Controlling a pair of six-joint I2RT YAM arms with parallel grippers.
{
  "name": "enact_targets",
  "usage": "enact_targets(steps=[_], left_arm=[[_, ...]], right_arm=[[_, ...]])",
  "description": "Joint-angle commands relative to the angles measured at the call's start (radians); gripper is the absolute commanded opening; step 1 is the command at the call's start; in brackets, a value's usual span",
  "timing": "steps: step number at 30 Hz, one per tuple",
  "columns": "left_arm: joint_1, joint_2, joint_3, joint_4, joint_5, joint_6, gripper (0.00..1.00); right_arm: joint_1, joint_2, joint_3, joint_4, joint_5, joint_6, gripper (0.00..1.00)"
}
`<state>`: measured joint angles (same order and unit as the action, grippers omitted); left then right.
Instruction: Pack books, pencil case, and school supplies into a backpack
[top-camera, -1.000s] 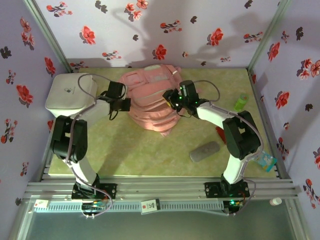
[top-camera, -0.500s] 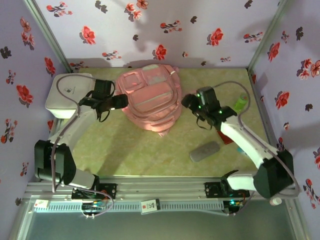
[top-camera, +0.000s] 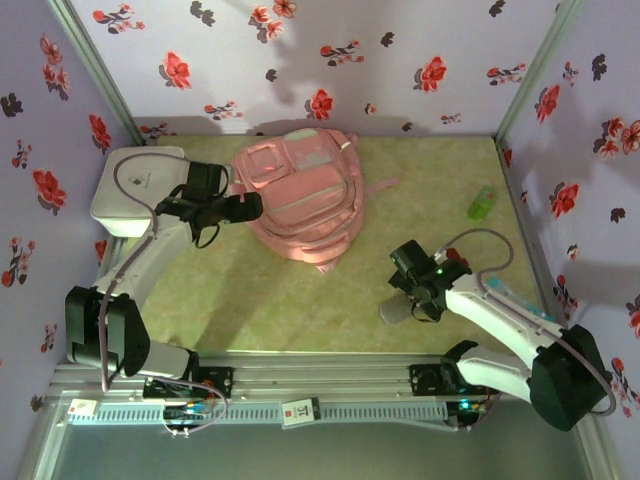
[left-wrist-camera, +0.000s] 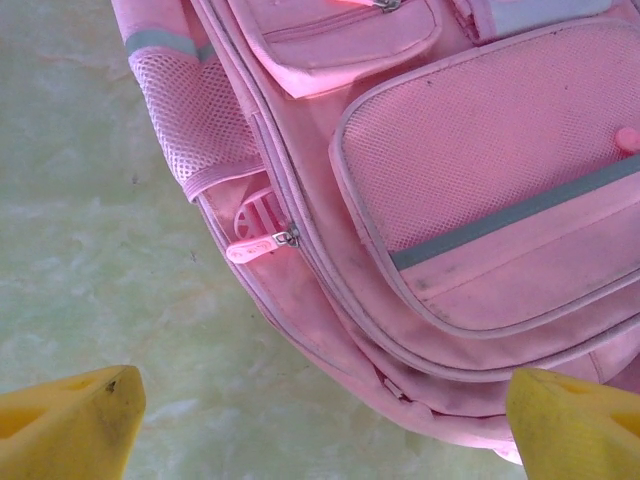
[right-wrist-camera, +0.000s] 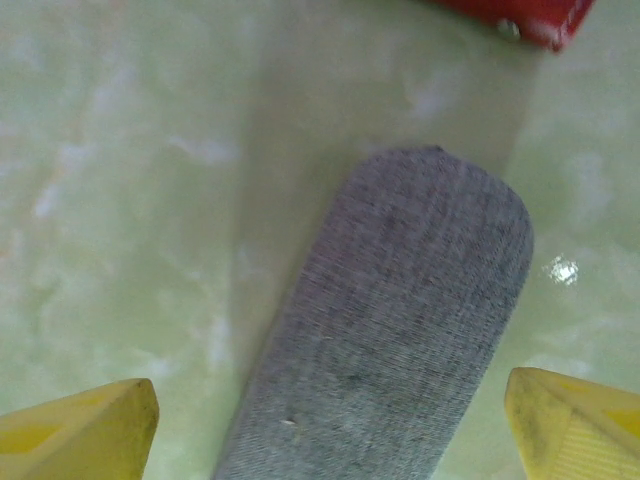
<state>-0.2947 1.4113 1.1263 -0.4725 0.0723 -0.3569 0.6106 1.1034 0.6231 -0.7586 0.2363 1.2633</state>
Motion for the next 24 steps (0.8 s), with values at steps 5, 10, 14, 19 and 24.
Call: enact_targets(steps=[5,10,14,19,24], left_arm=[[-0.017,-0.019,-0.003,0.003,0.027,0.026,0.94],[-0.021,-0.014,0.003,-0.001,0.031,0.029,0.95],[-0.022,-0.017,0.001,-0.007,0.03,0.032,0.95],[-0.027,-0.014,0.0,-0.007,0.03,0.034,0.96],[-0.037,-0.005,0.004,-0.006,0.031,0.039,0.97]], right_arm=[[0.021,0.116,-0.006,0.205,-0.031,-0.035,0.89],[0.021,0.245,0.096,0.258,-0.065,-0.173,0.86],[0.021,0.292,0.119,0.236,-0.06,-0.185,0.84],[0.041,0.264,0.103,0.174,-0.047,-0.237,0.81],[0.064,0.226,0.069,0.163,-0.159,-0.405,0.88]])
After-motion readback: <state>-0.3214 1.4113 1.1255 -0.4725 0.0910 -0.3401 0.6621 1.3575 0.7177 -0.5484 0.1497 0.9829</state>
